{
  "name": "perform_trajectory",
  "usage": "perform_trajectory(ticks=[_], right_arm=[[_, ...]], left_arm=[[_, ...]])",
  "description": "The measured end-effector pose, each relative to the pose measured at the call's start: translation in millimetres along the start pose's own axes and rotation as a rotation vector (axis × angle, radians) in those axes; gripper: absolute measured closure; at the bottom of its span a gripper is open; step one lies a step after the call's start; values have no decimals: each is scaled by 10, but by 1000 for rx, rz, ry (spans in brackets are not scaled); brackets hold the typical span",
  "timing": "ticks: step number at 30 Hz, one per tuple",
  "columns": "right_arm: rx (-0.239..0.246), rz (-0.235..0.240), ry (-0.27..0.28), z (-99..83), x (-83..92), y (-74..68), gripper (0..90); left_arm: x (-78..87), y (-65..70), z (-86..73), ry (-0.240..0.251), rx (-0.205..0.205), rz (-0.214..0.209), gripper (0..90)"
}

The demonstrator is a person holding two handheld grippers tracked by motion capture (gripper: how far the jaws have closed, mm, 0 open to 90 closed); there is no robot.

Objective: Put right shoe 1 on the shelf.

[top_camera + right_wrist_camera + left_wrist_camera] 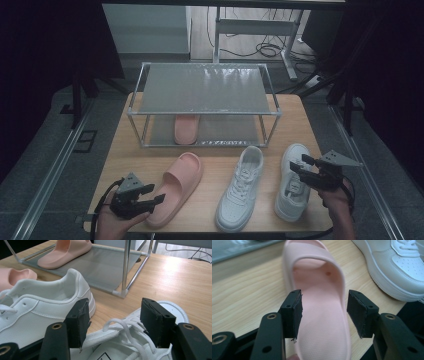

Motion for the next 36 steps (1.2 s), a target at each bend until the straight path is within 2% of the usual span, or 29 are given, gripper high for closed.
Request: perform_trajectory(ticks=[10, 23, 33, 36], right_arm=[[-1, -1, 5, 6, 13, 2, 408], [1, -3, 5, 7, 24, 6, 408], [0, -5, 6, 5, 29, 16, 408], [-1, -5, 10, 8, 31, 14, 408]], left_arm=[[-290, 149, 96, -34, -25, -26, 482], [-612, 230, 193, -73, -56, -27, 599], [-799, 265, 299, -78, -62, -1, 694], [-858, 277, 316, -69, -56, 30, 738]])
Point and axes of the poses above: each handheld gripper's, and its own axes: x roughly backward along the jaws, z roughly out of its top, y roughly to its right, the point moved 4 cm from there along -x, roughly forward along the jaws, and after that the axes turned 7 degrees about -y, right-handed, at the moved point
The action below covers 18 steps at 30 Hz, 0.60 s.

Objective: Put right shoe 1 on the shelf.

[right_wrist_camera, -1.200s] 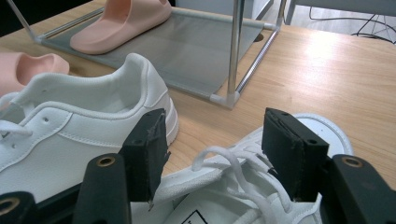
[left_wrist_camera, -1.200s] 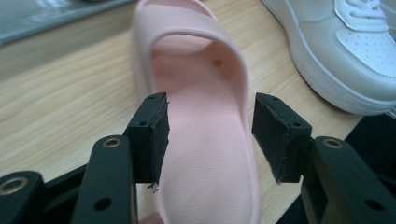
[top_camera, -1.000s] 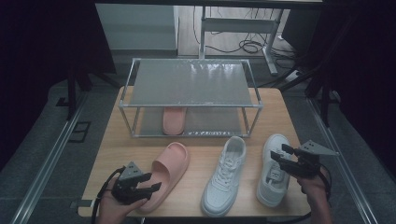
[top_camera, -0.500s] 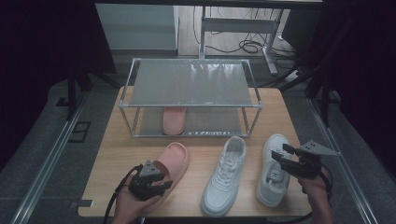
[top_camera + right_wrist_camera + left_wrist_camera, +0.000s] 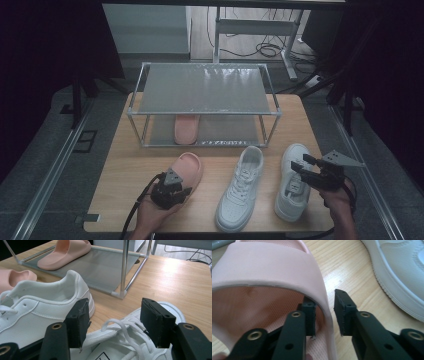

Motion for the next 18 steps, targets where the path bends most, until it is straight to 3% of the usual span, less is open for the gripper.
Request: perform_trajectory(ticks=[13, 18], right_arm=[[3, 0, -3, -1, -4, 0, 408], [2, 0, -4, -3, -5, 3, 408]], left_arm=[[-5, 26, 4, 40, 29, 16, 798], [27, 27, 71, 76, 37, 16, 807]])
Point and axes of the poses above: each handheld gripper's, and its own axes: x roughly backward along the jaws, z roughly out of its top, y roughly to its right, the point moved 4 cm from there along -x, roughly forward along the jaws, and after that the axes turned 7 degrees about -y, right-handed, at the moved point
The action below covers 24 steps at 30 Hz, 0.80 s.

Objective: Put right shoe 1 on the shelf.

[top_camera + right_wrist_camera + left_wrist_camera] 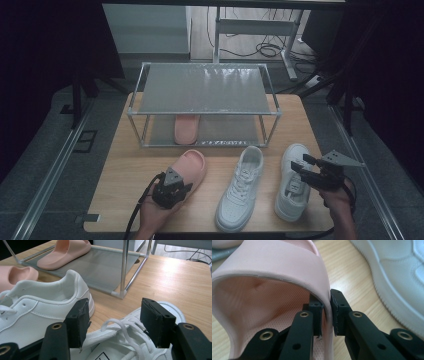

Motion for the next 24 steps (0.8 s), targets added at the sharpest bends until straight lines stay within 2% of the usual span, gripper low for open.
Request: perform_trajectory(ticks=[6, 11, 18, 24], right_arm=[[1, 1, 0, 2, -2, -6, 408], [-2, 1, 1, 0, -3, -2, 408], [1, 3, 0, 2, -10, -10, 409], [-1, 3, 0, 2, -12, -8, 408]], left_arm=[[-2, 19, 168, 58, 12, -13, 808], [-41, 39, 328, 80, 14, -31, 809], [-98, 31, 596, 155, 61, -55, 811], [-245, 51, 864, 157, 63, -40, 812]])
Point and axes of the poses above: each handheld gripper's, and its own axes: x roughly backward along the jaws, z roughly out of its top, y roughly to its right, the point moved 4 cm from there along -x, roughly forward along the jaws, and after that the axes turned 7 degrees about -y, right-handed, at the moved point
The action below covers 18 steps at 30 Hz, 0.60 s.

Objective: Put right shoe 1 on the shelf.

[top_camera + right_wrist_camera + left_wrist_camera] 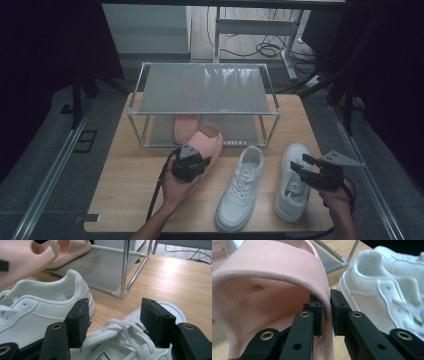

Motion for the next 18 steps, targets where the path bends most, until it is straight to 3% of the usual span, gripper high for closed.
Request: perform_trajectory(ticks=[6, 12, 18], right_arm=[[1, 3, 1, 3, -1, -3, 411], [3, 4, 11, 10, 27, 9, 411], [-3, 0, 16, 14, 51, 31, 424]], left_arm=[[-243, 8, 247, 78, 72, 34, 819], [-538, -29, 445, 54, 107, 86, 818], [-742, -76, 521, 61, 147, 142, 816]])
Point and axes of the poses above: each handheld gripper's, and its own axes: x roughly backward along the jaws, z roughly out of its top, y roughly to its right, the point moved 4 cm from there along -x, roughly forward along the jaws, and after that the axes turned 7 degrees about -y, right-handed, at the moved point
